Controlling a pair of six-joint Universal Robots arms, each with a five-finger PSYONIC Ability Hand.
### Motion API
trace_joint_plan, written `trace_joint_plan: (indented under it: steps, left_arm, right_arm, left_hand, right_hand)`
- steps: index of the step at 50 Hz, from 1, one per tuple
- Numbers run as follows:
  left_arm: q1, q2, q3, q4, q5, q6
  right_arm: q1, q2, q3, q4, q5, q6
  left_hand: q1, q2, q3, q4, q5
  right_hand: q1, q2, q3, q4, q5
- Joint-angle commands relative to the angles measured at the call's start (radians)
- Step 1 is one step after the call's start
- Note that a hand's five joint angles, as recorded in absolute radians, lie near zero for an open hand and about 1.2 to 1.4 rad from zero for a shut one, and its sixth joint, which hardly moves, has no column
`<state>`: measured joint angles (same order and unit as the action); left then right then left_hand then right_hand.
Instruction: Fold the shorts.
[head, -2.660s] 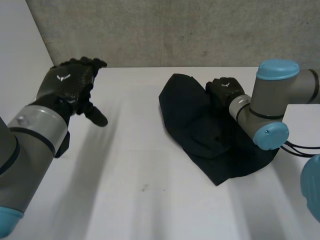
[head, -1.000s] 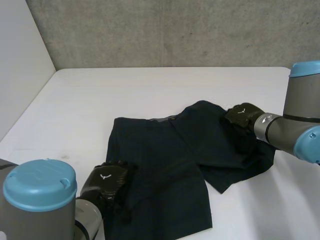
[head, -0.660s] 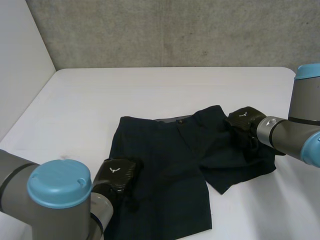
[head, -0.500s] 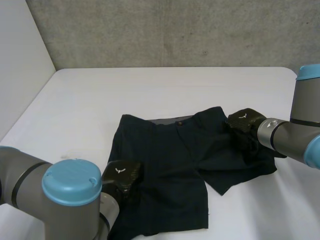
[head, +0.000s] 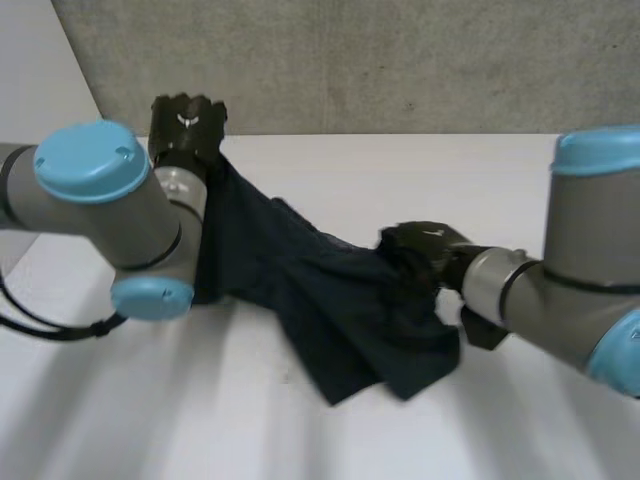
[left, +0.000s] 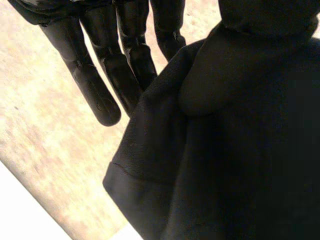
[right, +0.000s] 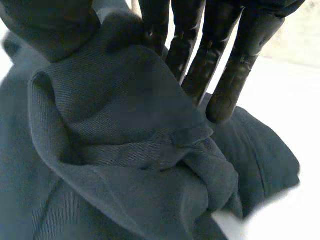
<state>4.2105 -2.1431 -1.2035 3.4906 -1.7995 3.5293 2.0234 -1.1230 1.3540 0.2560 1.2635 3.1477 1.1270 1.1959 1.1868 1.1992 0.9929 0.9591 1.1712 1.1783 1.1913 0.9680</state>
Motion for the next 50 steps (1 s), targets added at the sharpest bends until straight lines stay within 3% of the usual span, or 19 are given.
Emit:
trace_joint_plan:
  steps: [1,5,8,13,24,31,40,46,50]
  left_arm:
    - [0.034,-0.139,0.147,0.022,0.026,0.002]
    - [0.034,-0.172,0.151,0.042,0.055,0.002]
    - [0.036,-0.179,0.148,0.053,0.049,0.0]
    - [0.031,-0.167,0.107,0.042,0.046,-0.001]
    - [0.02,0.127,-0.171,-0.044,0.045,-0.016]
    - [-0.02,0.299,-0.297,-0.212,-0.001,-0.173]
    - [-0.113,0.374,-0.314,-0.484,-0.023,-0.508]
    - [-0.187,0.358,-0.327,-0.53,-0.029,-0.635]
    - [-0.216,0.319,-0.341,-0.529,-0.073,-0.693]
  right_arm:
    - [0.236,0.032,0.036,-0.216,-0.006,0.301]
    - [0.29,0.137,-0.009,-0.199,-0.006,0.279]
    - [0.288,0.141,-0.048,-0.141,-0.003,0.243]
    - [0.278,0.091,-0.096,-0.04,-0.003,0.147]
    - [0.098,-0.038,-0.055,0.123,0.022,-0.34]
    - [0.021,-0.066,-0.064,0.127,0.086,-0.509]
    - [0.034,0.037,-0.076,0.051,0.1,-0.442]
    - [0.034,0.095,-0.064,-0.038,0.045,-0.275]
    - [0.031,0.1,-0.038,-0.125,-0.031,-0.275]
  left_hand:
    - [0.269,0.2,0.209,0.197,0.229]
    - [0.269,0.2,0.209,0.197,0.229]
    - [0.091,0.022,0.031,0.019,0.051]
    - [-0.554,-0.623,-0.614,-0.626,-0.595]
    - [-0.74,-0.809,-0.8,-0.812,-0.781]
    - [-0.781,-0.85,-0.841,-0.854,-0.822]
    - [-0.793,-0.862,-0.853,-0.865,-0.833]
    - [-0.825,-0.894,-0.885,-0.898,-0.866]
    - [-0.828,-0.897,-0.888,-0.901,-0.869]
  right_hand:
    - [-0.285,-0.497,-0.504,-0.517,-0.469]
    - [-0.583,-0.795,-0.802,-0.816,-0.767]
    - [-0.709,-0.921,-0.928,-0.941,-0.893]
    - [-0.727,-0.939,-0.947,-0.96,-0.911]
    - [-0.595,-0.807,-0.814,-0.828,-0.779]
    - [-0.598,-0.81,-0.817,-0.83,-0.781]
    - [-0.785,-0.997,-1.004,-1.017,-0.968]
    - [-0.785,-0.997,-1.004,-1.017,-0.968]
    - [-0.785,-0.997,-1.004,-1.017,-0.968]
